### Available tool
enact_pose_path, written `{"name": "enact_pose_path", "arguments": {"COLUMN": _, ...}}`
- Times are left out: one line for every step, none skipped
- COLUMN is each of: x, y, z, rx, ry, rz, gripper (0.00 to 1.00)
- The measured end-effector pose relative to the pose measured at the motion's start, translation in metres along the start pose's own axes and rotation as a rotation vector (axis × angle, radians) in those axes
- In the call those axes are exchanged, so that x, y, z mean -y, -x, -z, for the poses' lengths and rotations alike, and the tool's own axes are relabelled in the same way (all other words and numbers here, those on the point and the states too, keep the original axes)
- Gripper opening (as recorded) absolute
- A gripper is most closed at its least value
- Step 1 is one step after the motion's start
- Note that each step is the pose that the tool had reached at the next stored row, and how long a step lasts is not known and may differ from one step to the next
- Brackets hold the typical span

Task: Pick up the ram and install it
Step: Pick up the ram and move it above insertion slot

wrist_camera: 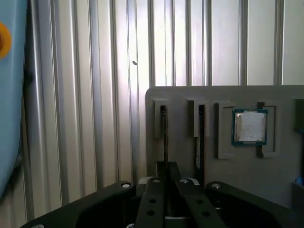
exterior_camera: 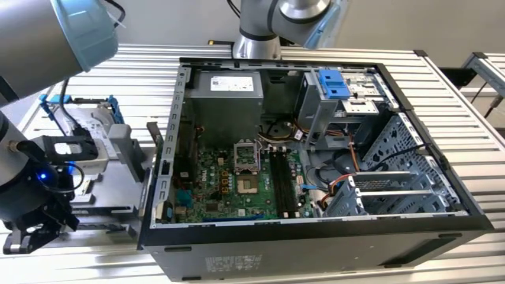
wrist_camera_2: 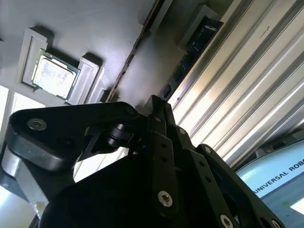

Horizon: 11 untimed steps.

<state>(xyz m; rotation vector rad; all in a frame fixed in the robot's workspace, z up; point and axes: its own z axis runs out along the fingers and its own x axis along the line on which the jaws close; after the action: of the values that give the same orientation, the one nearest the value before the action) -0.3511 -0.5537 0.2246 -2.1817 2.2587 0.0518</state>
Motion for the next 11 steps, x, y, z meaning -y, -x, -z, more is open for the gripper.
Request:
{"name": "enact_pose_path", "arguments": {"x": -0.0003, "y": 0.0000, "z": 0.0007, "rx": 0.0001, "ry": -0.0038, "rz": 0.000, "gripper": 0.00}}
{"name": "enact_pose_path", "arguments": {"x": -0.0005, "y": 0.0000, "z": 0.0013, "rx": 0.0005, "ry": -0.0108, "rz": 0.000, "gripper": 0.00}}
{"name": "enact_pose_path", "arguments": {"x": -0.0008, "y": 0.0001, "z": 0.0020, "rx": 0.0006, "ry": -0.0161, "rz": 0.000, "gripper": 0.00}}
{"name": "enact_pose_path", "arguments": {"x": -0.0010, "y": 0.0001, "z": 0.0029, "rx": 0.0007, "ry": -0.0198, "rz": 0.000, "gripper": 0.00}}
{"name": "enact_pose_path", "arguments": {"x": -0.0010, "y": 0.0001, "z": 0.0047, "rx": 0.0006, "ry": -0.0200, "rz": 0.000, "gripper": 0.00}}
{"name": "enact_pose_path", "arguments": {"x": -0.0012, "y": 0.0002, "z": 0.0102, "rx": 0.0006, "ry": -0.0201, "rz": 0.000, "gripper": 0.00}}
{"name": "enact_pose_path", "arguments": {"x": -0.0014, "y": 0.0007, "z": 0.0168, "rx": 0.0003, "ry": -0.0204, "rz": 0.000, "gripper": 0.00}}
{"name": "enact_pose_path", "arguments": {"x": -0.0016, "y": 0.0020, "z": 0.0201, "rx": -0.0012, "ry": -0.0207, "rz": 0.000, "gripper": 0.00}}
{"name": "enact_pose_path", "arguments": {"x": -0.0017, "y": 0.0027, "z": 0.0226, "rx": -0.0031, "ry": -0.0205, "rz": 0.000, "gripper": 0.00}}
{"name": "enact_pose_path", "arguments": {"x": -0.0017, "y": 0.0030, "z": 0.0255, "rx": -0.0039, "ry": -0.0203, "rz": 0.000, "gripper": 0.00}}
{"name": "enact_pose_path", "arguments": {"x": -0.0018, "y": 0.0031, "z": 0.0294, "rx": -0.0037, "ry": -0.0205, "rz": 0.000, "gripper": 0.00}}
